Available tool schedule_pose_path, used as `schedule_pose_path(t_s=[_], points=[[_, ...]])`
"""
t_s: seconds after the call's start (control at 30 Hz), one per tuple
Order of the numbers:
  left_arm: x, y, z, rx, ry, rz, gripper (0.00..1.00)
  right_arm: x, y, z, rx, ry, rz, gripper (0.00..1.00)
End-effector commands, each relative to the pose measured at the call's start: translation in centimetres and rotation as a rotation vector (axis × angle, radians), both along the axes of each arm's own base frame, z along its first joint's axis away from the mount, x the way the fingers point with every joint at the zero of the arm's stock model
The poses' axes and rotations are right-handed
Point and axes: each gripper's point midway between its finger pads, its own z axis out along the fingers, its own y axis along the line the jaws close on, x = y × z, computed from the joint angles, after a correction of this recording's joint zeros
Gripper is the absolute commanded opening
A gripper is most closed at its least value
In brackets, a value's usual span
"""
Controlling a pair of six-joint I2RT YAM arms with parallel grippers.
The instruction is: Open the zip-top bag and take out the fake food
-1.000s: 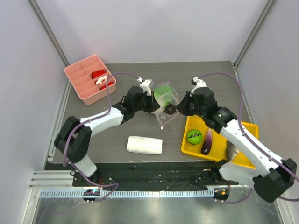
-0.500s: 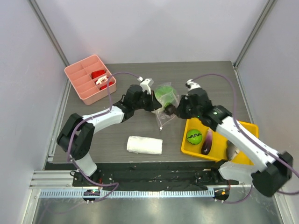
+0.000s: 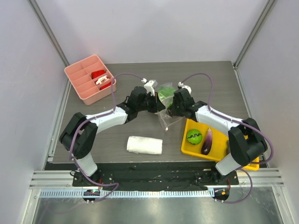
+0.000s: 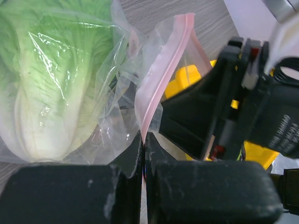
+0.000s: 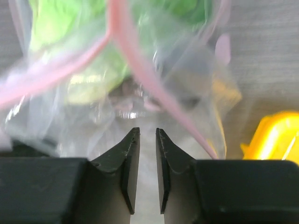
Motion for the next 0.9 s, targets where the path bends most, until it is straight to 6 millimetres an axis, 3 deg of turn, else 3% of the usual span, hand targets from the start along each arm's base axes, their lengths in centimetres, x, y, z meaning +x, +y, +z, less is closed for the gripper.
schedule_pose_path(t_s=[0.0, 0.17, 0.3, 0.53, 0.87], points=[[0.6, -0.3, 2.2, -0.054, -0.05, 0.013, 0.0, 4.3, 1.8, 2.3, 0.055, -0.142, -0.016, 0.29], [1.0, -1.2, 1.8, -0.058, -0.045, 0.007, 0.0, 6.3, 0.8, 1.3, 0.003, -0.139, -0.08, 0.39], [1.3, -1.6, 1.9, -0.056, -0.046, -0.001, 0.0, 6.4, -0.6, -0.5, -0.071, -0.096, -0.101, 0.49], [1.6, -2.0, 1.6, -0.052, -0.047, -0.011, 0.0, 6.6, -3.0, -2.0, -0.225, -0.084, -0.131, 0.78], [1.6, -2.5, 0.2, -0.037, -0.025, -0.026, 0.0, 11.3, -1.6, -3.0, -0.22, -0.182, -0.13, 0.84]])
